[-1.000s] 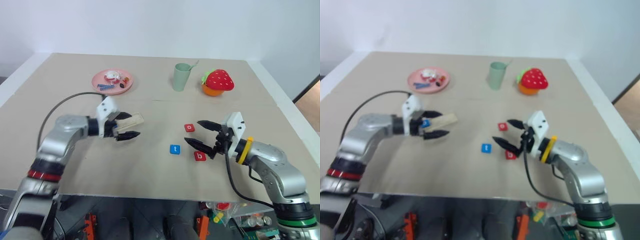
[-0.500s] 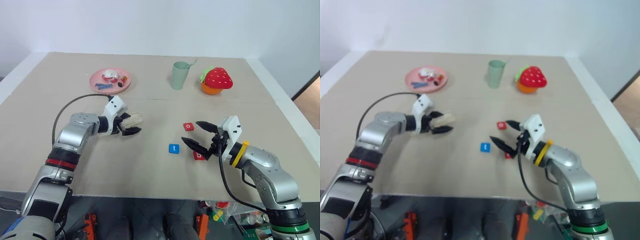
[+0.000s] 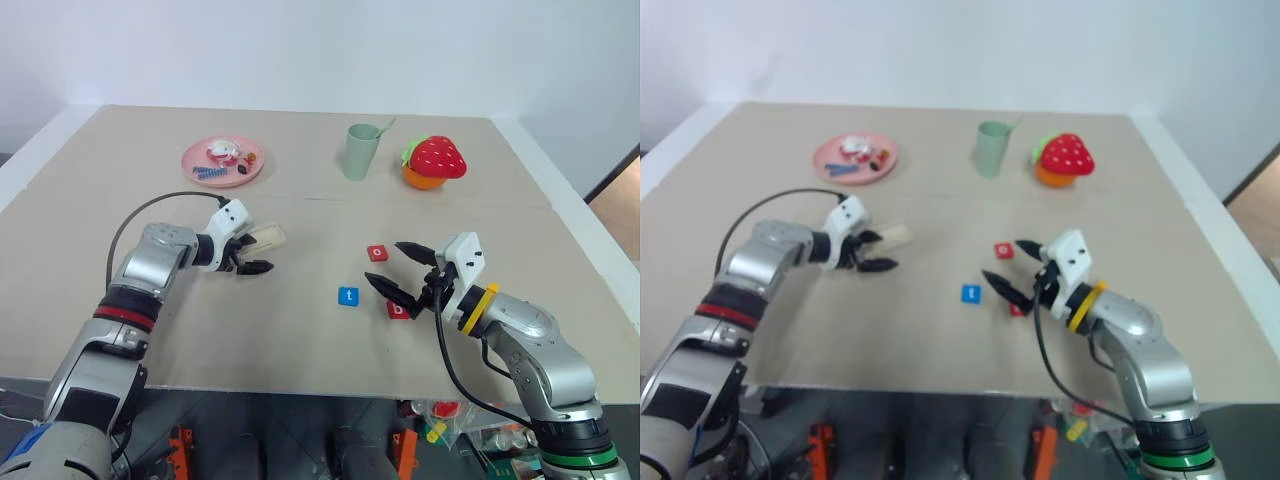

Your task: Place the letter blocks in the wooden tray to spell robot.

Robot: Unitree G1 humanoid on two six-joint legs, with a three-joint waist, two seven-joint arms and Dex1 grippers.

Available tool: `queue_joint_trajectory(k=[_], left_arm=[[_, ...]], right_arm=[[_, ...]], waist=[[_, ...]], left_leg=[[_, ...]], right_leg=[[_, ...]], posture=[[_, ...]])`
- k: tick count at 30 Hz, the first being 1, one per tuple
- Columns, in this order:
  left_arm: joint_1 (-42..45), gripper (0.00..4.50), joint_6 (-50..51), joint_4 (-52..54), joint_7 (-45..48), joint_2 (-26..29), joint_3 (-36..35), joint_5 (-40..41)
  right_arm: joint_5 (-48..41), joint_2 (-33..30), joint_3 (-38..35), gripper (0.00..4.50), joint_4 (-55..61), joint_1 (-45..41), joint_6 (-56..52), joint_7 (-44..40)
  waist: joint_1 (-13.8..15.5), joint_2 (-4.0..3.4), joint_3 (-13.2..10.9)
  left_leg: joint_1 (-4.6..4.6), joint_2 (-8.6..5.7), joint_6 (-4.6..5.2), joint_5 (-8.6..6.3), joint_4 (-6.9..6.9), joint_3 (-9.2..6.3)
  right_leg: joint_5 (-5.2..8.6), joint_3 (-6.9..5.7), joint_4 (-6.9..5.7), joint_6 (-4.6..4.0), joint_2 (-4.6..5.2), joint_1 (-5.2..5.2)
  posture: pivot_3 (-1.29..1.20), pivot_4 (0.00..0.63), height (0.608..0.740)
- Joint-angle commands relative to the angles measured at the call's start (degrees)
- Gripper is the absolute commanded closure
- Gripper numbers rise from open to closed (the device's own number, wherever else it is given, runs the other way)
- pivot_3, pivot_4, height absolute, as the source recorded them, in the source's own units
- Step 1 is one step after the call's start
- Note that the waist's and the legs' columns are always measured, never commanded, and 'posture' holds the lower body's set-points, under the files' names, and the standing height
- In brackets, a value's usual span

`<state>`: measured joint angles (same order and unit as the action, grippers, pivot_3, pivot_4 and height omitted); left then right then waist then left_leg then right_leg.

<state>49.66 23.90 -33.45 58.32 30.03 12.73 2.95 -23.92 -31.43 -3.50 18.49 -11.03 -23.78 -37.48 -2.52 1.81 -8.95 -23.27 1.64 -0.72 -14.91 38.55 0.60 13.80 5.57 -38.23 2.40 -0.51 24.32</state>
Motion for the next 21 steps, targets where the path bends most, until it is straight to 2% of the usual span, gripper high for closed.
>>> queue_joint_trajectory(k=[1, 5, 7, 17, 21], left_arm=[[0.67, 2.15, -0.09, -1.23, 0.92, -0.11, 0.59, -1.09], [0.63, 3.65, -0.21, -0.98, 1.57, 0.07, 0.46, -1.46], [0.48, 4.05, -0.46, -0.89, 1.87, 0.34, 0.45, -1.67], [-0.49, 4.05, -3.88, 0.33, 3.83, 1.83, 0.49, -2.69], [-1.79, 4.05, -8.52, 2.65, 7.28, 3.10, 1.47, -3.30]], right_arm=[[0.07, 0.12, -1.07, 0.00, 1.65, -0.52, 1.16, 0.23], [-0.05, 0.13, -1.04, 0.00, 1.45, -0.78, 1.13, 0.30], [-0.35, 0.15, -1.08, 0.00, 1.25, -0.93, 0.98, 0.09], [-0.47, -0.31, -0.60, 0.00, 0.50, -1.64, 0.88, -1.50], [-1.64, -1.92, 0.79, 0.00, 2.19, -1.63, 0.39, -5.66]], waist=[[0.00, 0.00, 0.00], [0.00, 0.00, 0.00], [0.00, -0.01, 0.00], [-0.06, 0.00, 0.00], [-0.05, -0.01, 0.00]], left_leg=[[0.00, 0.00, 0.00, 0.00, 0.00, 0.00], [0.00, 0.01, 0.00, 0.00, -0.01, 0.00], [0.00, 0.00, 0.00, 0.00, 0.00, 0.00], [0.01, 0.01, 0.00, 0.00, 0.00, 0.01], [0.00, 0.02, 0.00, 0.00, -0.01, 0.00]], right_leg=[[0.00, 0.00, 0.00, 0.00, 0.00, 0.00], [0.00, 0.01, 0.00, 0.00, 0.00, 0.00], [0.00, 0.01, 0.00, 0.00, 0.01, 0.00], [0.00, 0.02, -0.01, 0.00, 0.00, 0.00], [0.00, 0.01, -0.01, 0.00, -0.01, 0.00]], posture=[[0.00, 0.150, 0.740], [0.00, 0.150, 0.740], [0.00, 0.150, 0.740], [0.00, 0.150, 0.740], [0.00, 0.150, 0.740]])
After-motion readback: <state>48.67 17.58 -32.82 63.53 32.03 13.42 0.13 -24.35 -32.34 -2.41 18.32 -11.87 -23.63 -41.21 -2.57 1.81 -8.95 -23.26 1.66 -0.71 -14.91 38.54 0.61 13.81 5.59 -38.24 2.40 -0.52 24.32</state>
